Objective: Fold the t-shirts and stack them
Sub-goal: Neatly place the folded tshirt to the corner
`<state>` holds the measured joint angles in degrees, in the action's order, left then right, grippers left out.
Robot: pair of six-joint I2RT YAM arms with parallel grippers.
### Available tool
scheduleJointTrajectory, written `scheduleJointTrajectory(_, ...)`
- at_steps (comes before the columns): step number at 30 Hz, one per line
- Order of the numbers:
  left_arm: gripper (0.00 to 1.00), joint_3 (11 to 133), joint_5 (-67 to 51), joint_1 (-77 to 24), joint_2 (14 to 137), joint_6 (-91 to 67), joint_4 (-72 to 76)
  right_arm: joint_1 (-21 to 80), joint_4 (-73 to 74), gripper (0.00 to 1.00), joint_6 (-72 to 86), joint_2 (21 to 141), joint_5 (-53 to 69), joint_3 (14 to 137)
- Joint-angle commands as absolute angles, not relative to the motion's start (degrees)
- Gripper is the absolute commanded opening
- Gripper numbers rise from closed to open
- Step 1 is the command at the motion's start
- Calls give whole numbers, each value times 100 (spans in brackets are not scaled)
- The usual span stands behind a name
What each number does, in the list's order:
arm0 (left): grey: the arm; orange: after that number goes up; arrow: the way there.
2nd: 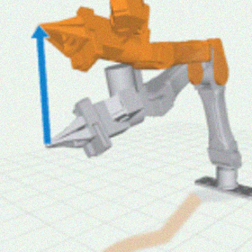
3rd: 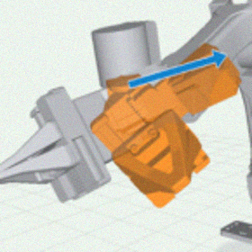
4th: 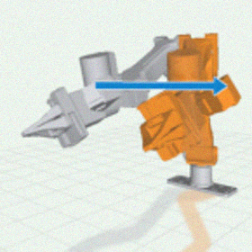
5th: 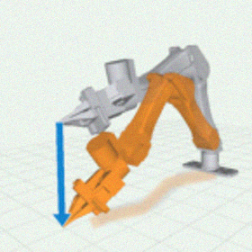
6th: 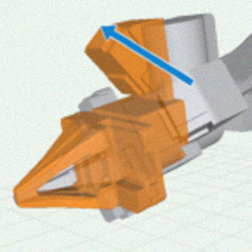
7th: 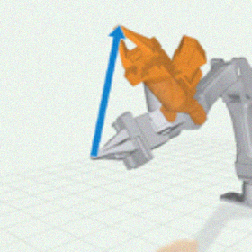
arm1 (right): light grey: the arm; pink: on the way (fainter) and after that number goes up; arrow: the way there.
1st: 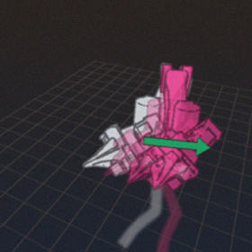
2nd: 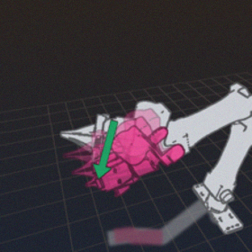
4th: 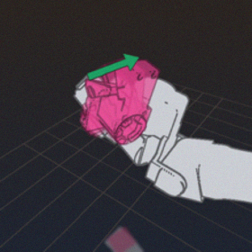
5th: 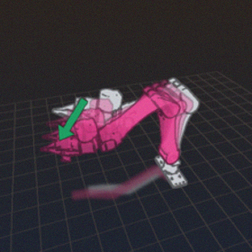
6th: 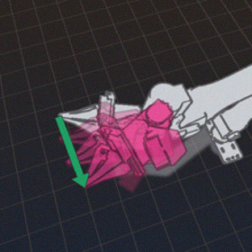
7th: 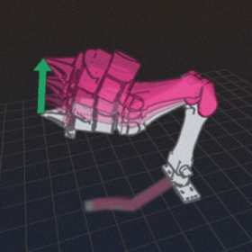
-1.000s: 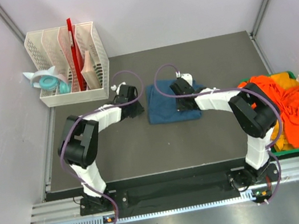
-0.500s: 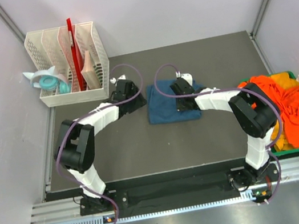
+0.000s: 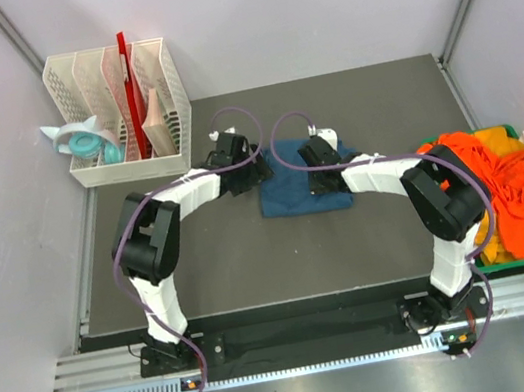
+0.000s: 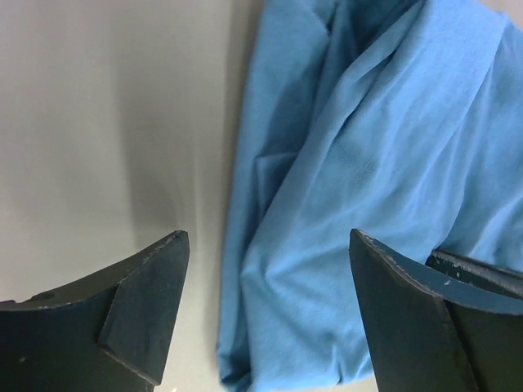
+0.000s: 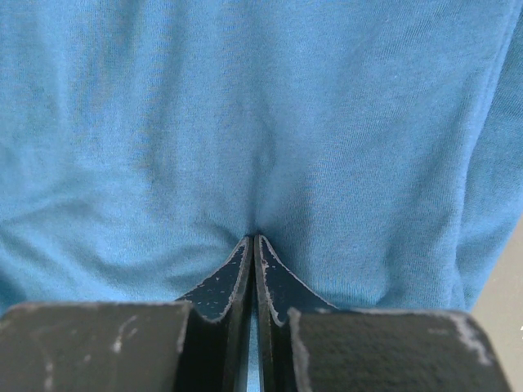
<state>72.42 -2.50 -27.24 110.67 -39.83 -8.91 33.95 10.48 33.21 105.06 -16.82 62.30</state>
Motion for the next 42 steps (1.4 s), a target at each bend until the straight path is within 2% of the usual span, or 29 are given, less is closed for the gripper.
scheduleJointTrajectory(1,82,7812,-44,-2909,11398,-3841,-1388,3331,1477,3,3340,10942,-1564,6038)
scheduleJointTrajectory(4,82,7901,334,-2962,11522,-3858,-1722,3322,1477,3,3340,10907,-1591,6021)
scheduleJointTrajectory(8,82,7866,457,-2979,11689,-3937,-1942,3322,1477,4,3349,10881,-1600,6012)
scheduleJointTrajectory(16,75,8278,597,-3085,12356,-3981,-2513,3313,1485,4,3357,10881,-1591,5977)
scheduleJointTrajectory(25,73,8473,967,-3155,12718,-3990,-3190,3278,1468,4,3349,10802,-1582,5941)
scheduleJointTrajectory(29,59,8455,984,-3155,12770,-3955,-3296,3270,1450,4,3357,10810,-1564,5941)
scheduleJointTrajectory(30,49,8412,993,-3155,12771,-3955,-3322,3270,1450,5,3366,10811,-1556,5950)
scheduleJointTrajectory(33,37,8280,984,-3182,12753,-3964,-3349,3270,1441,5,3384,10828,-1529,5950)
scheduleJointTrajectory(41,32,7840,888,-3339,12770,-3999,-3296,3270,1441,5,3401,10828,-1538,5968)
scheduleJointTrajectory(42,28,7814,888,-3349,12797,-3999,-3296,3270,1441,5,3410,10828,-1529,5968)
